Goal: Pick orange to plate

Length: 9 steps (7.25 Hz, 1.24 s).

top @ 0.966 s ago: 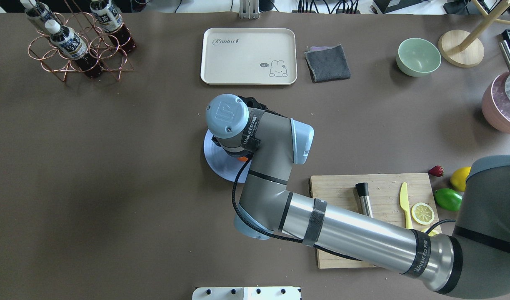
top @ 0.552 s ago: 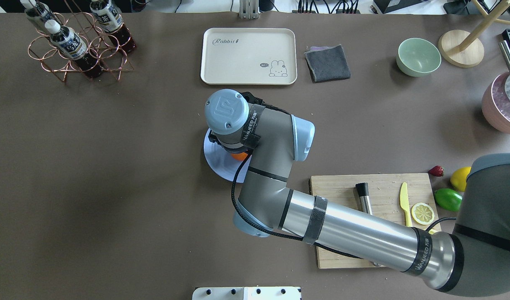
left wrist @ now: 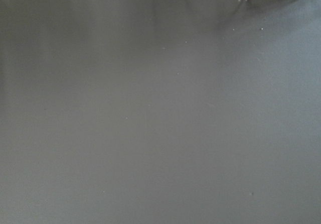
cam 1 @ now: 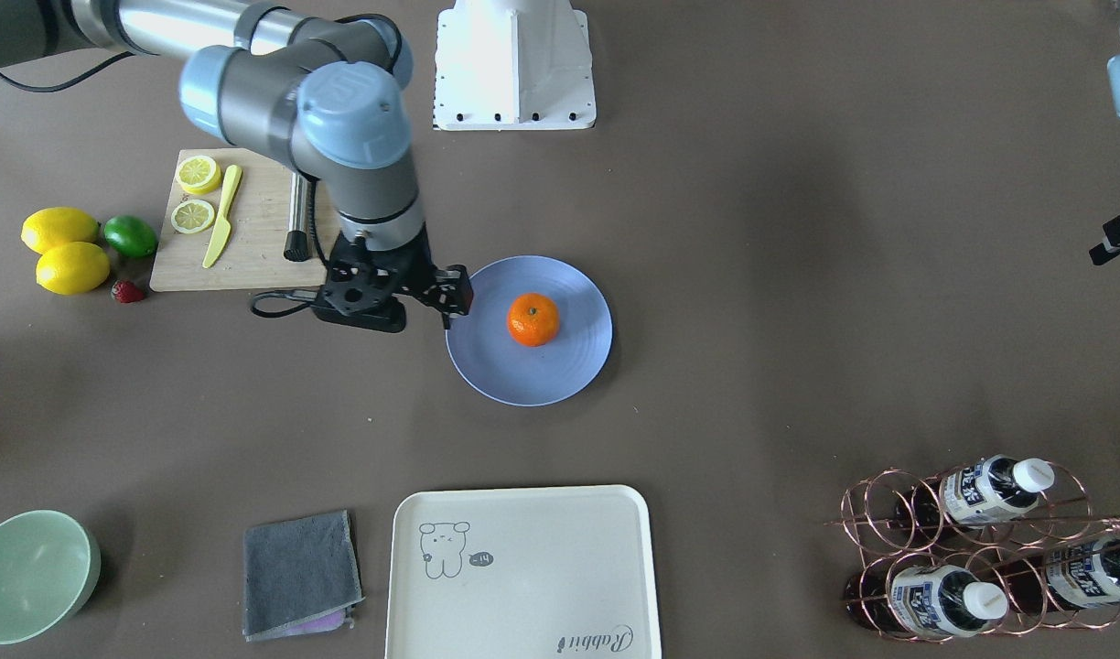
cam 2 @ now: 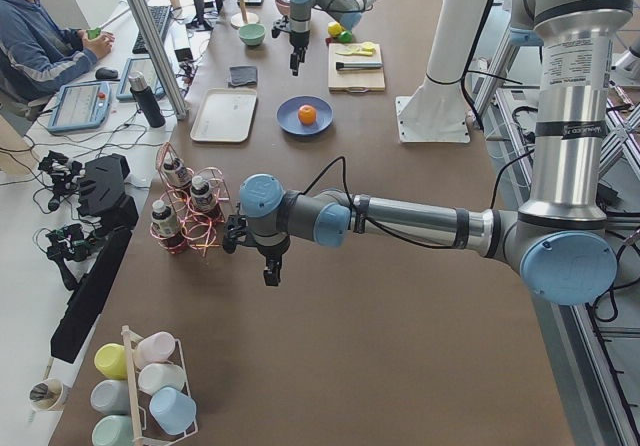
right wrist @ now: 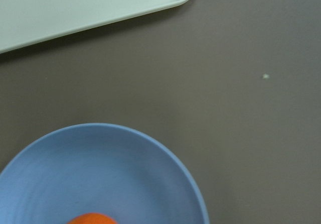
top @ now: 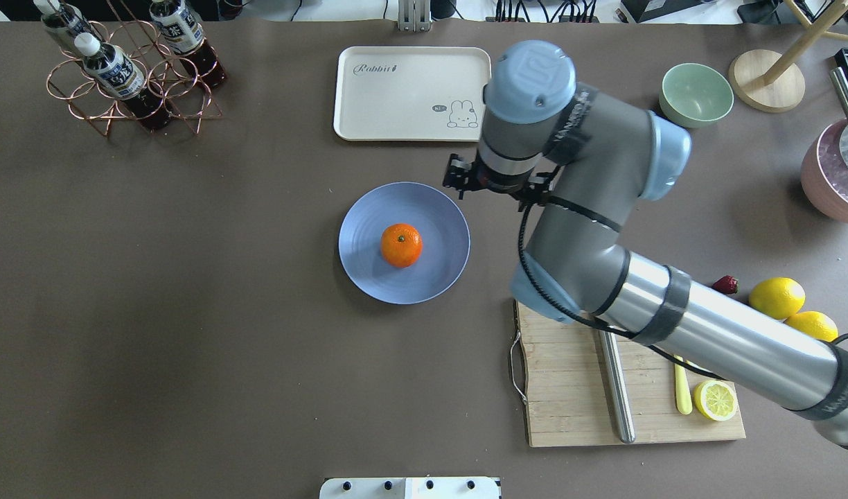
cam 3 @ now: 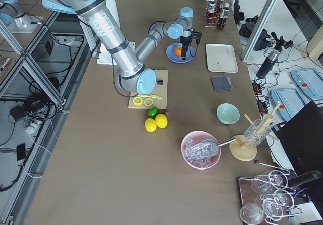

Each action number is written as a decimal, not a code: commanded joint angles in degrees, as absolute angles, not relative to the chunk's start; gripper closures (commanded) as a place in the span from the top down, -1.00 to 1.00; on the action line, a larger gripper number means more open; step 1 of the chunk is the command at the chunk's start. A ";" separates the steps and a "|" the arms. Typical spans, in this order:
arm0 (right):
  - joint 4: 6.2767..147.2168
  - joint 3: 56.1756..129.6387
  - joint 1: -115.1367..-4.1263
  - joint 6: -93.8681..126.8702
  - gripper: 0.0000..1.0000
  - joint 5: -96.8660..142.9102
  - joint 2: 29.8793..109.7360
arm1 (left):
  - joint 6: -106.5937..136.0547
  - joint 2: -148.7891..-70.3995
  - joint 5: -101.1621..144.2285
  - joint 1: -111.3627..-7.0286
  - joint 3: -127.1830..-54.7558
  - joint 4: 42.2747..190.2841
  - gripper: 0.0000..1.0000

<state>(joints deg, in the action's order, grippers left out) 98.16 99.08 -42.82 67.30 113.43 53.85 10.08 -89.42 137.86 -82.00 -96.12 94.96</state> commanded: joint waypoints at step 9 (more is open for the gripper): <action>100.20 96.69 -92.71 -10.98 1.00 128.85 92.27 | -10.28 -89.91 133.68 -91.76 -96.42 79.28 0.96</action>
<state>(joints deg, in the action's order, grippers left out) 100.48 98.94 -88.89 -7.99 128.71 90.25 -10.28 -90.13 133.66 -91.74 -96.35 79.21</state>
